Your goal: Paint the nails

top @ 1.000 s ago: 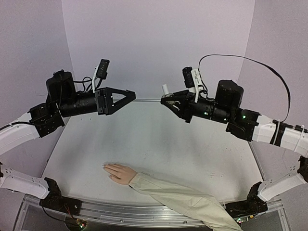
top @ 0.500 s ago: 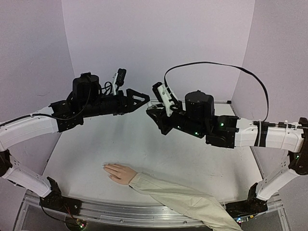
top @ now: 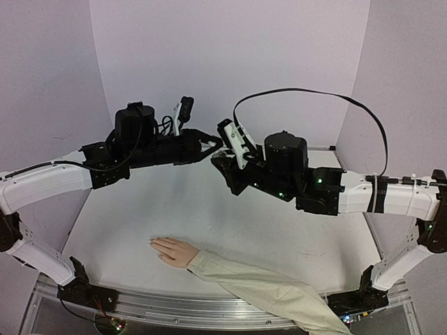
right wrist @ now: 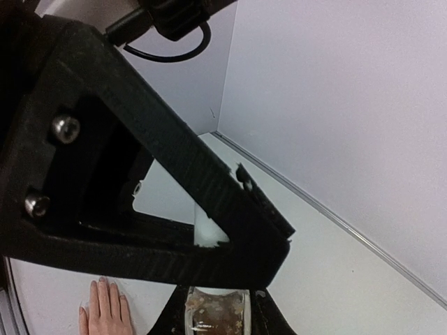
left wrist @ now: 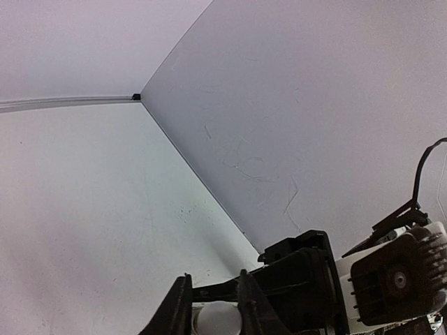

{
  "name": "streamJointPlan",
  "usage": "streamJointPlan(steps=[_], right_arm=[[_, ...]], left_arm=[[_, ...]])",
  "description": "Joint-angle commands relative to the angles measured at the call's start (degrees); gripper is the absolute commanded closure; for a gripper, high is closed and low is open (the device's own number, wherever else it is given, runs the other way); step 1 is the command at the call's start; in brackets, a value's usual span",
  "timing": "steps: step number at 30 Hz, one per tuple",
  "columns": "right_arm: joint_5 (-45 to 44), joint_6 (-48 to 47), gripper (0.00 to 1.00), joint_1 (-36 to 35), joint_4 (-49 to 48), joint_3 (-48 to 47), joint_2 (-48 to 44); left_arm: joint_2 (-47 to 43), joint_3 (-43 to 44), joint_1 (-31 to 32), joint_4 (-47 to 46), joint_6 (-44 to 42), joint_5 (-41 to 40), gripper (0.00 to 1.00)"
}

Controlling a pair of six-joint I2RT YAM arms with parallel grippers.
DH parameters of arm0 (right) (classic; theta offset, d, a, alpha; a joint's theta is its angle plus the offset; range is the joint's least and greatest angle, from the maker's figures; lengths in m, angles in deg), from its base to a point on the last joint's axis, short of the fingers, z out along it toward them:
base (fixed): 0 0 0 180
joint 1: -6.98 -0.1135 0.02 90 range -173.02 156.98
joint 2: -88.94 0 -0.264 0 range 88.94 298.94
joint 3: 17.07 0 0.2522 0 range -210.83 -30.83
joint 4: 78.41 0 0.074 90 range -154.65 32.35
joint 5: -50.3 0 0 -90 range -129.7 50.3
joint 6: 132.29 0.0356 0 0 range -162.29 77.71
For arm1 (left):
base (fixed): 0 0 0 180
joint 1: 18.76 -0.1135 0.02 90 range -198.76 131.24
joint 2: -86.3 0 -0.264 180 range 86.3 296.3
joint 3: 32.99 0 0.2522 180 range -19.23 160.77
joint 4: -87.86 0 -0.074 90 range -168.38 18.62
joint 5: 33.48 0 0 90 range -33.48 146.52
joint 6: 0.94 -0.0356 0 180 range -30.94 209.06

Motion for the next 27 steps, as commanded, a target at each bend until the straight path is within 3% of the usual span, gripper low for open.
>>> streamJointPlan(steps=[1, 6, 9, 11, 14, 16, 18, 24, 25, 27], right_arm=[[-1.1, 0.1, 1.00, -0.4, -3.1, -2.2, -1.6], [3.9, 0.9, 1.00, -0.3, -4.8, -0.3, -4.4], [14.0, 1.8, 1.00, 1.0, -5.0, 1.1, -7.7], [32.8, 4.5, 1.00, 5.1, -5.7, 2.1, -10.1], [70.8, 12.1, 1.00, 10.4, -14.0, 3.7, -11.9], [81.4, 18.3, 1.00, 10.6, -18.7, 3.1, -11.8], [81.3, 19.8, 1.00, 10.6, -19.8, 3.1, -12.0], [63.4, 17.1, 1.00, 11.0, -18.3, 8.5, -15.8], [60.0, 16.1, 1.00, 11.0, -17.2, 8.9, -16.2], [53.0, 13.9, 1.00, 11.0, -14.2, 9.3, -16.7]], left_arm=[[0.8, 3.5, 0.8, -1.7, -0.9, -0.1, 0.83], [1.6, 4.5, 1.3, -1.8, -4.6, 5.9, 0.99], [2.2, 5.7, 1.3, -3.2, -10.5, 16.8, 1.00], [2.2, 6.7, 1.3, -4.1, -15.7, 30.3, 1.00], [0.3, 6.5, 1.1, -5.8, -24.0, 44.7, 1.00], [-0.6, 6.6, 0.6, -5.9, -26.8, 49.1, 1.00], [-0.9, 7.3, -0.1, -5.9, -27.6, 50.2, 1.00], [-1.1, 6.1, -0.8, -5.9, -25.1, 41.0, 0.98], [-1.5, 5.4, -0.9, -6.0, -23.8, 37.2, 0.92], [-2.9, 3.1, -1.5, -5.6, -20.6, 29.5, 0.67]])
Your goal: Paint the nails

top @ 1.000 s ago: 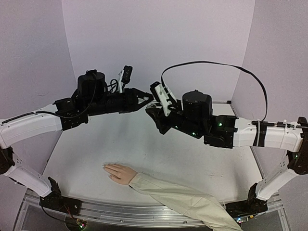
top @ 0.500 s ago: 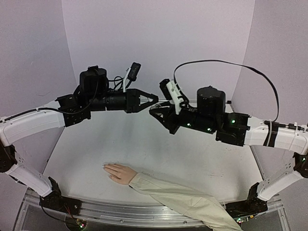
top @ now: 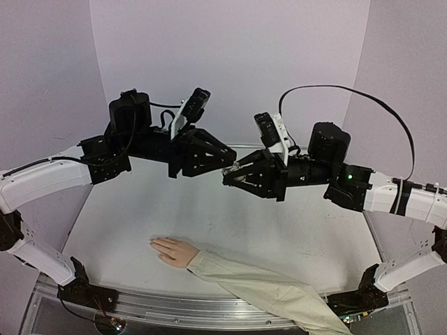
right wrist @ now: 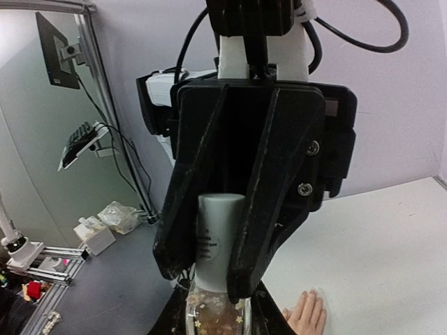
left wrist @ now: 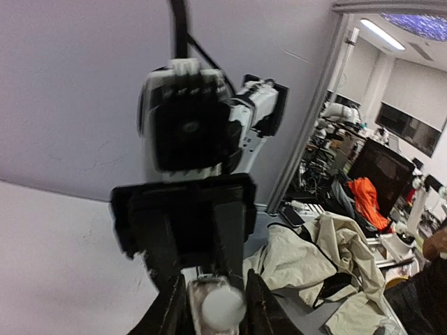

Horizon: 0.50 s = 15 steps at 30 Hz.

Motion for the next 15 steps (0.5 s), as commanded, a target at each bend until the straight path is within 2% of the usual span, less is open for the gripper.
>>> streamJointPlan(steps=[1, 4, 7, 12, 15], right_arm=[[-10.2, -6.7, 1.00, 0.8, -2.2, 0.6, -5.8], [-23.6, -9.6, 1.00, 0.8, 2.5, -0.2, -5.1], [-33.6, -11.6, 1.00, 0.7, 5.8, -1.9, -3.0], [-47.3, -13.3, 1.00, -0.9, 7.2, -5.0, 2.2], [-53.9, -13.3, 1.00, -2.8, 7.1, -6.9, 4.7]], left_arm=[[-5.0, -3.2, -2.8, 0.2, 7.5, -12.1, 0.57], [-8.8, -6.4, -2.9, 3.3, 12.0, -24.2, 0.32], [-10.5, -7.8, -2.9, 7.3, 17.2, -31.4, 0.21], [-9.4, -7.5, -2.8, 8.0, 24.5, -33.8, 0.17], [-7.9, -6.8, -2.7, 8.0, 27.4, -36.3, 0.24]])
